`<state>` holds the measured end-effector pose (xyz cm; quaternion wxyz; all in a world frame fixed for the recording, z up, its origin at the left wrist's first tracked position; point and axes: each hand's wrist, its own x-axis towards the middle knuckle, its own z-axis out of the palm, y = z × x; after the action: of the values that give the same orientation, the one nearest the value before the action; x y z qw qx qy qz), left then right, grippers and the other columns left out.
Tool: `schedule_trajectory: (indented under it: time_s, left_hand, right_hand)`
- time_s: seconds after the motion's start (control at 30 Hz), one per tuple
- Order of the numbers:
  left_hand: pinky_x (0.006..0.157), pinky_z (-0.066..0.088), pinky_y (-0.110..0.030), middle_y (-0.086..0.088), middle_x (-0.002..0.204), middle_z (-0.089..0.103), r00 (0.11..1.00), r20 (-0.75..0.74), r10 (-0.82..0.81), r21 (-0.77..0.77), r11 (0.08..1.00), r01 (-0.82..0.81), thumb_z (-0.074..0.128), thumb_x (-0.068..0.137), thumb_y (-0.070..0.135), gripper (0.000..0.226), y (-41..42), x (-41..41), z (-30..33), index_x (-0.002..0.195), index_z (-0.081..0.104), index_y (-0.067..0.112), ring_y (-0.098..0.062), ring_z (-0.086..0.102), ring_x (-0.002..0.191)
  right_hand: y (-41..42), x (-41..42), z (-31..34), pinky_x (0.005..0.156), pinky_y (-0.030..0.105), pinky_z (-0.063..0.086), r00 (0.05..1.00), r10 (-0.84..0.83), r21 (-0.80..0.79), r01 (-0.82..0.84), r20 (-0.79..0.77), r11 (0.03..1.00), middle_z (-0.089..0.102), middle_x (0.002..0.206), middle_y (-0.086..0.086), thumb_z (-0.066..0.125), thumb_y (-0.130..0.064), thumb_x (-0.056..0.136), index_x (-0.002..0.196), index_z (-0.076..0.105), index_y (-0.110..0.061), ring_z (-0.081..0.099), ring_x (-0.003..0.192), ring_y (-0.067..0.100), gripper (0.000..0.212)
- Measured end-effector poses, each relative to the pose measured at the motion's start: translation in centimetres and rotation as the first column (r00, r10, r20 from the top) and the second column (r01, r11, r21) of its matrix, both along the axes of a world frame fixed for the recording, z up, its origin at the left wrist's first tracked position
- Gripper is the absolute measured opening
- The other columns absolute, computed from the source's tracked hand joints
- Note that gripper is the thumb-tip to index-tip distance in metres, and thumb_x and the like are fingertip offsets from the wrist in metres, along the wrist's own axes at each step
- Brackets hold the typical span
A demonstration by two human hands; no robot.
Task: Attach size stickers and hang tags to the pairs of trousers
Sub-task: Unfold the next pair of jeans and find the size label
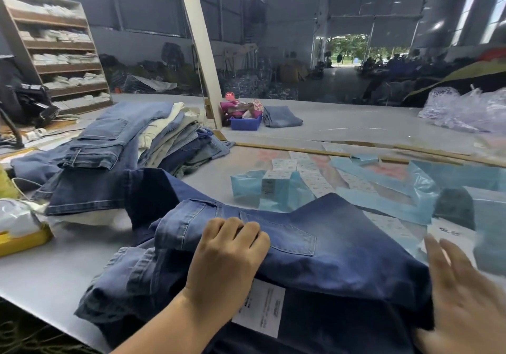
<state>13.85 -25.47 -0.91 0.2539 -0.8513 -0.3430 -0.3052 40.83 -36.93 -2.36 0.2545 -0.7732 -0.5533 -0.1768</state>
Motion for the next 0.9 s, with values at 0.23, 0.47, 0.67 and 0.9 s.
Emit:
schedule_trajectory:
  time_s: [0.23,0.47,0.67,0.9]
  left_hand:
    - [0.076,0.051,-0.036,0.003,0.080,0.068,0.987,0.040,-0.158,0.112,0.982,0.153,0.063,0.085,0.008,0.015,-0.5,4.0,2.5,0.079,0.071,0.018,-0.022,0.064,0.081]
    - [0.104,0.039,-0.048,-0.008,0.121,0.062,0.998,0.030,0.056,-0.047,0.997,-0.055,0.076,0.064,0.011,0.066,1.2,-0.9,-0.9,0.127,0.057,0.014,-0.030,0.060,0.112]
    - [0.067,0.056,-0.044,-0.008,0.089,0.069,0.882,0.246,0.403,-0.350,0.885,-0.307,0.076,0.057,-0.010,0.050,3.8,-6.5,0.1,0.103,0.070,0.009,-0.034,0.065,0.076]
    - [0.056,0.049,-0.043,-0.009,0.081,0.057,0.879,0.435,0.194,-0.228,0.968,-0.101,0.064,0.087,-0.002,0.009,6.3,-3.4,2.9,0.084,0.057,0.004,-0.030,0.054,0.077]
  right_hand:
    - [4.6,-7.6,1.8,0.099,0.040,0.041,0.905,0.404,-0.223,-0.369,0.135,0.902,0.061,0.131,0.005,0.077,-0.058,0.052,0.140,0.049,-0.011,0.057,0.116,0.025,0.103]
    - [9.0,-7.9,2.7,0.041,0.023,0.031,0.968,0.252,-0.036,-0.252,-0.010,0.967,0.060,0.053,0.001,0.078,-0.004,0.059,0.066,0.058,-0.015,0.055,0.042,0.027,0.024]
    - [9.2,-6.4,3.0,0.051,0.031,0.036,0.974,0.164,0.094,-0.151,-0.158,0.984,0.066,0.065,0.009,0.068,-0.001,0.072,0.089,0.066,-0.019,0.060,0.056,0.036,0.024]
    - [7.1,-6.7,4.0,0.062,0.035,0.045,0.968,0.217,-0.274,-0.244,-0.124,0.930,0.062,0.078,-0.007,0.061,-0.018,0.076,0.076,0.059,-0.028,0.057,0.074,0.026,0.009]
